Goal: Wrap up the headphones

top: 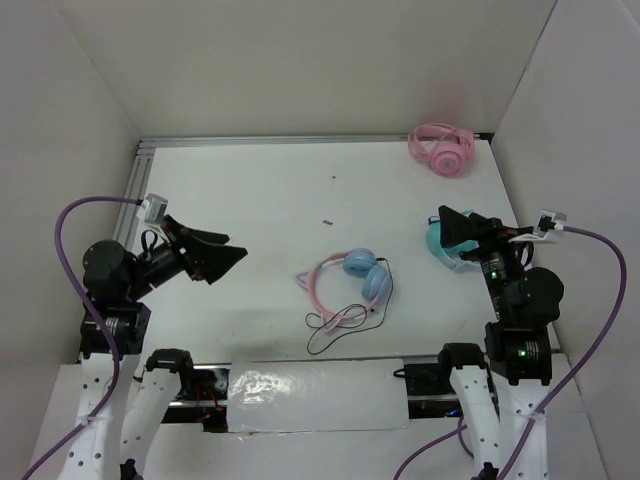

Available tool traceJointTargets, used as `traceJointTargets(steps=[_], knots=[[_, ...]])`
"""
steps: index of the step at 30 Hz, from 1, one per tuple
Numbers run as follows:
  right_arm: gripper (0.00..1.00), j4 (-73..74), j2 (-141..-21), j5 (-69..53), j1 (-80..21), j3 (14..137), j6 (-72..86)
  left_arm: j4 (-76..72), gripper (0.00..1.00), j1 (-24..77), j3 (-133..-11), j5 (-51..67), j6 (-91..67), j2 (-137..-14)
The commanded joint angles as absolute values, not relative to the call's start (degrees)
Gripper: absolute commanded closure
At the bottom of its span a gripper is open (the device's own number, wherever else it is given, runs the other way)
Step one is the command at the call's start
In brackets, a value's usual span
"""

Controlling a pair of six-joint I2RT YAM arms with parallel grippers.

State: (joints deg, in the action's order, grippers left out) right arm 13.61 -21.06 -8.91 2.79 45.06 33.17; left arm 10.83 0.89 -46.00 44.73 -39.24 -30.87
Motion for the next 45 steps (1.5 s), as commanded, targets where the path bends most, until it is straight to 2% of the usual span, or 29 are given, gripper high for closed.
traceJointTargets(steps=[1,5,9,14,17,21,32,35,36,41,45], knots=[[0.0,12.64,-22.93,-12.75,2.99,48.77,32.42,8.95,0.01,0.7,-46.67,48.69,-40.87,-30.76],[0.0,17.84,-24.08,-8.7,2.99,51.42,33.93,15.0,0.01,1.14,-48.16,48.35,-39.02,-33.04],[0.0,16.88,-23.12,-5.57,2.99,46.59,36.02,16.35,0.01,2.98,-44.22,43.51,-39.73,-35.15],[0.0,22.14,-24.61,-2.46,2.99,46.05,37.09,16.87,0.01,11.23,-42.36,38.51,-38.94,-42.88],[0.0,24.52,-25.57,1.91,2.99,45.1,37.96,18.01,0.01,19.4,-42.8,24.66,-39.55,-52.08],[0.0,25.58,-25.75,5.98,2.99,42.72,38.24,19.85,0.01,30.99,-46.4,14.71,-39.55,-64.37],[0.0,25.13,-21.45,7.99,2.99,38.58,36.92,29.44,0.03,42.61,-64.94,-6.58,-39.82,-93.75],[0.0,25.22,-21.62,7.65,2.99,38.67,36.48,25.16,0.01,43.07,-68.55,-9.84,-32.55,-97.11],[0.0,25.31,-21.71,7.21,2.99,38.67,36.13,22.7,0.01,42.63,-69.34,-9.58,-25.56,-97.73],[0.0,25.23,-23.11,5.19,2.99,38.67,35.07,9.87,0.01,40.87,-70.49,-1.15,-8.91,-100.81],[0.0,25.05,-24.43,5.71,2.99,38.85,35.16,0.53,0.01,42.01,-66.09,3.6,7.98,-101.42]])
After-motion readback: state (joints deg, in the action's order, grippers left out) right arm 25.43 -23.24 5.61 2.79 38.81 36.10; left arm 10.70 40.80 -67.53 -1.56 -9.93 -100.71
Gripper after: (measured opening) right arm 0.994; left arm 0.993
